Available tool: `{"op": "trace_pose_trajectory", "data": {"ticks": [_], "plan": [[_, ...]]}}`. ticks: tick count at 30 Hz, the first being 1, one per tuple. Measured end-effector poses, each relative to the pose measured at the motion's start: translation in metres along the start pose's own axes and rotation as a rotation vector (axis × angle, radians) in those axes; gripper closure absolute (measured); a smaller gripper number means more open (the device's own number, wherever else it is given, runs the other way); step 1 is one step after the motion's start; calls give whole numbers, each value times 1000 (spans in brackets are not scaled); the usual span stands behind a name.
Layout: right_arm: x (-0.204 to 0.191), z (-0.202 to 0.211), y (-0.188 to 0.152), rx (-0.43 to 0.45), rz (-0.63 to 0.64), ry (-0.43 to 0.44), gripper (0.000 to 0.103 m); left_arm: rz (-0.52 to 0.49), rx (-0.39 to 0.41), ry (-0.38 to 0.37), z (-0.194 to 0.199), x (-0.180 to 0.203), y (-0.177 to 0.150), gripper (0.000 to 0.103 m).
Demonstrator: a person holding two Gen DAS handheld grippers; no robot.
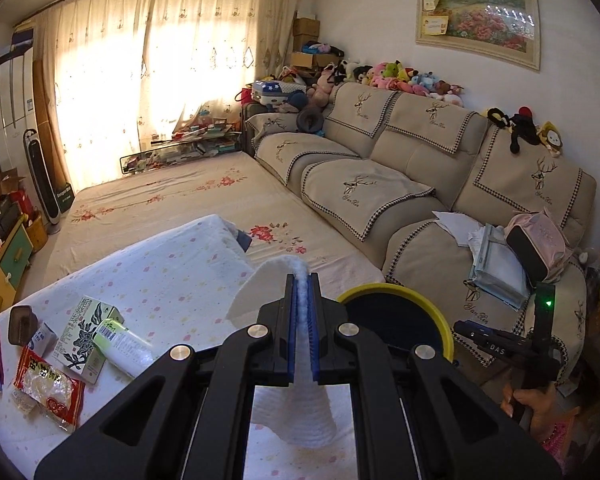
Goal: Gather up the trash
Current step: 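Carry the paper towel over the bin and open the left tool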
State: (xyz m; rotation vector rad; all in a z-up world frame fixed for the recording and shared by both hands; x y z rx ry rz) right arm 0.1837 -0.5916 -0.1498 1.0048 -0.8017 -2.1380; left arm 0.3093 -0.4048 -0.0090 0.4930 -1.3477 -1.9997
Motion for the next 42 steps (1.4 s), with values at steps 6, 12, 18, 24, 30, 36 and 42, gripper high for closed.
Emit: {"op": "trace_pose_trajectory", "data": {"ticks": [6, 12, 18, 24, 30, 36, 42], "plan": [[16, 9, 6, 20, -30, -3, 72, -33, -9, -83, -10, 51, 6, 97], [34, 13, 8, 24, -63, -12, 71, -52, -36, -158, -33, 94, 4, 97], [52, 17, 10, 34, -84, -30, 71, -76, -112, -204, -75, 134, -21, 96], [59, 22, 15, 50, -84, -49, 63, -88, -225, -158, -127, 141, -59, 71], [57, 19, 14, 41, -84, -38, 63, -73, -283, -129, -144, 127, -85, 59], [46, 15, 11, 27, -67, -28, 63, -39, -210, -102, -114, 94, -77, 59], [22, 6, 3, -4, -20, -4, 62, 46, -115, -36, -59, 34, -74, 47]]}}
Point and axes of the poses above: each gripper's, at about its wrist camera, not at the fingertips, and z roughly against the way its jaws point, x to its right, y to its top, the point moved 8 cm from there along -z, roughly the way its jaws point, and after that the axes turned 11 degrees about x, right-handed, at the moved point
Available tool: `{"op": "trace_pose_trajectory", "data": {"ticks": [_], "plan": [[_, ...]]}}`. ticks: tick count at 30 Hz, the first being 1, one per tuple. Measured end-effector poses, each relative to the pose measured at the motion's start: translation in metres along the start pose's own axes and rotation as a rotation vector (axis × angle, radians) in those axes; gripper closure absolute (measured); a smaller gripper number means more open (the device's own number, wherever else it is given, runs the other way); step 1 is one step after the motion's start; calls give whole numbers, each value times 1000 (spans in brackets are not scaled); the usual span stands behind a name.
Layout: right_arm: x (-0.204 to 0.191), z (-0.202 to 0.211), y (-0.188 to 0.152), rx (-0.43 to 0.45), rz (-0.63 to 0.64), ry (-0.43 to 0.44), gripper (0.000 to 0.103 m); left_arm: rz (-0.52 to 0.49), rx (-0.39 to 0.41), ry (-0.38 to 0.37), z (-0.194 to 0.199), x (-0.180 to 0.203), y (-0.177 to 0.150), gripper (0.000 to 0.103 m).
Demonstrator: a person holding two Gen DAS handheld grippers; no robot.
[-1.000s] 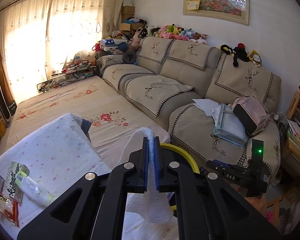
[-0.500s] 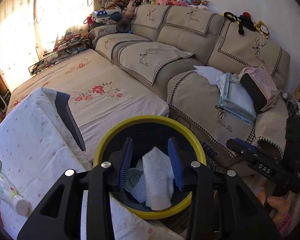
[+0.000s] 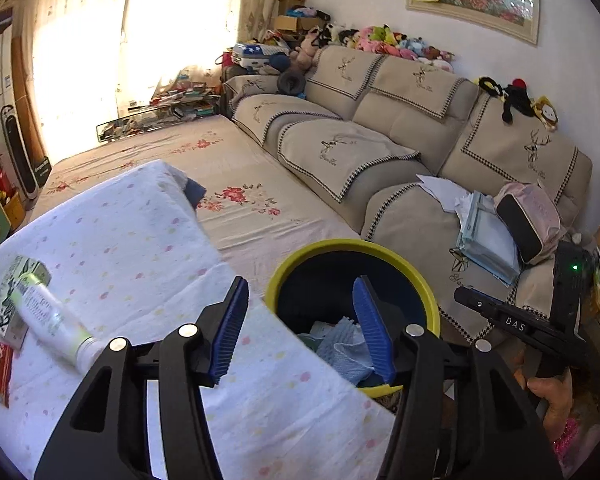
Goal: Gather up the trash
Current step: 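Grasp the green-and-white bottle lying on the table with the right tool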
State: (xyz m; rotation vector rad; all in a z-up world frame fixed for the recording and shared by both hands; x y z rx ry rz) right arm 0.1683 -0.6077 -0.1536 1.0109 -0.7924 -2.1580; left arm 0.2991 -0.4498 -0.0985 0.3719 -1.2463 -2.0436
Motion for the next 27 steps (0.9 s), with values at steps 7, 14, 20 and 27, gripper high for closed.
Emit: {"op": "trace_pose_trajectory", "data": {"ticks": [7, 14, 20, 27], "plan": [[-65, -19, -20, -76, 113, 78, 62, 157, 92, 170, 83, -121, -28, 42], [-164, -31, -37, -133, 275, 218, 60, 278, 136, 411, 150, -258, -79, 40], [-265, -34, -50, -163, 450, 375, 58, 340, 167, 545, 185, -323, -117, 38], [-371, -41, -82, -185, 711, 546, 42, 380, 199, 561, 194, -334, -130, 23]]}}
Point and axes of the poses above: each gripper's, at about its wrist camera, not at the fingertips, and z roughly against the way its jaws point, x to its right, y to its top, the point moved 8 cm from there along -z, roughly the way its jaws point, and after that the axes turned 11 degrees about x, right-handed, at the moved point
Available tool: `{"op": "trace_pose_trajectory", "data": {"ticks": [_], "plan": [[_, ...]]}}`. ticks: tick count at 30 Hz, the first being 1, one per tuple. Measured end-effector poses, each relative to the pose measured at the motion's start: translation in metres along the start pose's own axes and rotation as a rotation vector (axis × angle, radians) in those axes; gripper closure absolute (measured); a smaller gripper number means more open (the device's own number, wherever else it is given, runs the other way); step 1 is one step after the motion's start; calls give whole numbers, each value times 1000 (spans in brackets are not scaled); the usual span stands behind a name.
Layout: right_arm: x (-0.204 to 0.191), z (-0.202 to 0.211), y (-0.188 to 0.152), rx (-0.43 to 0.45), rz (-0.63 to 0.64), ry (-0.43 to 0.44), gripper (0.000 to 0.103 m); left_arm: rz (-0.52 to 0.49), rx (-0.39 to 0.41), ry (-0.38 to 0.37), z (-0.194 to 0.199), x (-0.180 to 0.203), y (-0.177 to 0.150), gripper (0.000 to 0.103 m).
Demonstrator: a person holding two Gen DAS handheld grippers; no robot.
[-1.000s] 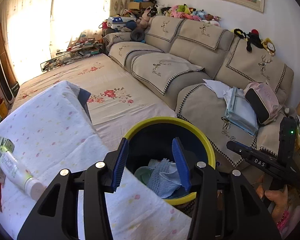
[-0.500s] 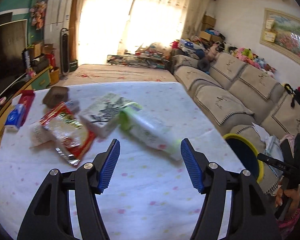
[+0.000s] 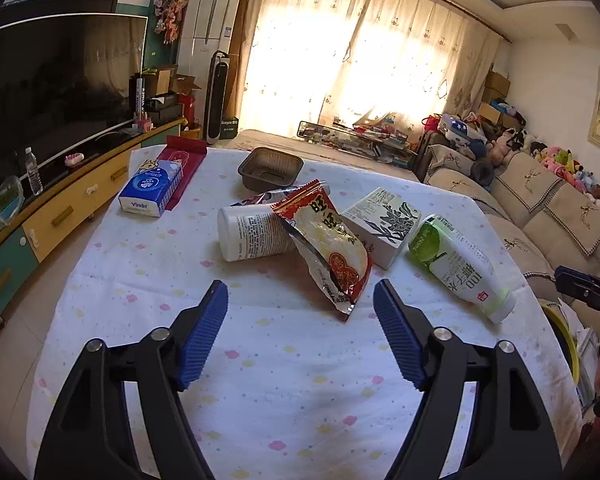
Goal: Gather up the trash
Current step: 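Grasp the green-and-white bottle lying on the table with the right tool, then carry the bottle over the bin and open the right tool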
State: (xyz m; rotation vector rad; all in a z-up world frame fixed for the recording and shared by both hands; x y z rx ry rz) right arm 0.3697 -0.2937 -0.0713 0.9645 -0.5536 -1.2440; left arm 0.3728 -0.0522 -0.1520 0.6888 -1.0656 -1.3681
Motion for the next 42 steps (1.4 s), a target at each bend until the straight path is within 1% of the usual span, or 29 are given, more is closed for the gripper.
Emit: {"op": "trace_pose_trajectory", "data": {"ticks": [2, 5, 8, 12, 15, 24, 25, 26, 27, 28, 35, 42], "plan": [[-16, -19, 6, -21, 66, 33, 37, -16, 8, -2, 2, 4, 0, 21], [-29, -47, 6, -59, 135, 51, 36, -22, 13, -7, 6, 8, 1, 17], [-33, -72, 5, -104, 163, 60, 36, -13, 10, -12, 7, 8, 1, 17], [-30, -97, 2, -152, 191, 49, 36, 3, -1, -16, 6, 7, -1, 17], [-32, -111, -1, -186, 204, 52, 36, 1, -2, -18, 5, 7, -2, 17], [-35, -132, -1, -227, 223, 49, 36, -14, -4, -22, 5, 11, -3, 17], [-35, -135, -2, -235, 222, 46, 38, -15, -4, -21, 5, 12, -3, 17], [-34, -137, -3, -243, 220, 42, 43, -15, -3, -21, 5, 12, -3, 17], [-33, -139, -4, -249, 218, 36, 50, -13, -4, -22, 5, 12, -3, 17], [-31, -140, -4, -253, 213, 30, 51, -12, -4, -20, 5, 12, -3, 17], [-24, -123, -6, -226, 150, 28, 51, -7, -4, -17, 5, 11, -3, 17], [-16, -81, -1, -145, 87, 25, 52, -20, -7, -12, 3, 11, -5, 17]]}}
Point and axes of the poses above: each gripper's, at about its wrist camera, not at the fingertips, and z roughly against the way its jaws point, x to its right, y to its top, the point moved 8 cm from there along -z, roughly the way its jaws point, and after that the axes turned 11 degrees about x, right-handed, at the moved point
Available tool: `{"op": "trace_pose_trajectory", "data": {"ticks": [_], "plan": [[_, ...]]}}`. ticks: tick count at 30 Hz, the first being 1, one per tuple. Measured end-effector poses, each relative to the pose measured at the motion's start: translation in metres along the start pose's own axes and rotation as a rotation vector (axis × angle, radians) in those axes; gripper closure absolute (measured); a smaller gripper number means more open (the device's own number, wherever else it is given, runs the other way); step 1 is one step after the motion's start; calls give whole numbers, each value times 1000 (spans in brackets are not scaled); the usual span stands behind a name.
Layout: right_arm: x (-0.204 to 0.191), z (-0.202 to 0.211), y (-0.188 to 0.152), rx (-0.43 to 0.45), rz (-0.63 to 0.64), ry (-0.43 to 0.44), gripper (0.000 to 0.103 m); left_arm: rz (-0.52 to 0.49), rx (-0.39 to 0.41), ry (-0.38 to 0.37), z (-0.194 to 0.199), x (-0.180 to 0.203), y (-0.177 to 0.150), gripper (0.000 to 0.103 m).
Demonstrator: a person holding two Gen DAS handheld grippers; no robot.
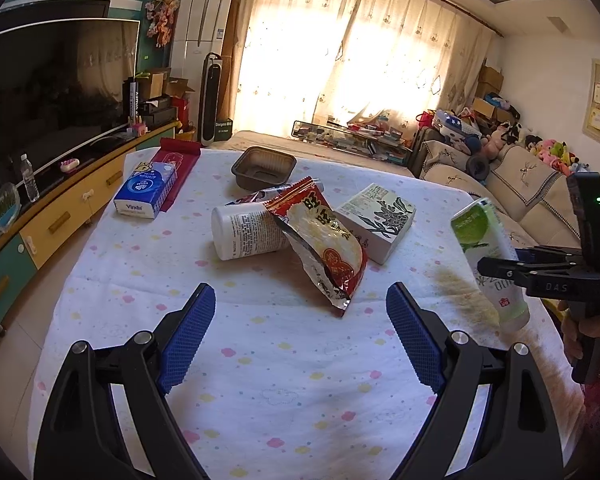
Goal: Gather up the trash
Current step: 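Carry the bottle over the bin and open the right tool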
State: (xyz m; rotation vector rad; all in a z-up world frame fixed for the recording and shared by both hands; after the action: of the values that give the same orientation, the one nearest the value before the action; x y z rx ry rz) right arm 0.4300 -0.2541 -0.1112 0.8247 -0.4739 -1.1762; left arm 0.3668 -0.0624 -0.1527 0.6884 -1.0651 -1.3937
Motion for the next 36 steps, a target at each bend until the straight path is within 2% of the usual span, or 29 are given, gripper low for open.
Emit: {"op": "trace_pose_trajectory", "data": {"ticks": [8, 14, 20, 24, 31, 36], "plan": [[18, 57, -9, 98, -86, -16, 53, -16, -1, 8, -2, 2, -2, 17], [38, 102, -20, 156, -135, -61, 54, -30, 8, 6, -1, 4, -2, 17], [75, 148, -40, 207, -220, -141, 54, -46, 8, 1, -1, 8, -3, 17], [109, 179, -58, 239, -287, -227, 54, -55, 10, 0, 0, 11, -3, 17], [171, 207, -107, 214, -407, -392, 54, -59, 7, -1, 0, 12, -4, 17], [193, 198, -139, 160, -462, -439, 54, -69, -1, 0, -1, 14, -6, 17]]}}
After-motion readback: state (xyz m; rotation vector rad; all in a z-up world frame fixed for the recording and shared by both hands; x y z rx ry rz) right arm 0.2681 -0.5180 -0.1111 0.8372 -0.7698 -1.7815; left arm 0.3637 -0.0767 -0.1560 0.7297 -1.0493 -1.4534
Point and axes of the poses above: each gripper's, at about its wrist camera, not at the fingertips, and z roughly against the way its jaws point, x to its right, y to its top, the point moved 8 cm from there along -z, roughly the way its jaws point, and after that the axes turned 11 degrees about x, right-handed, at the moved point
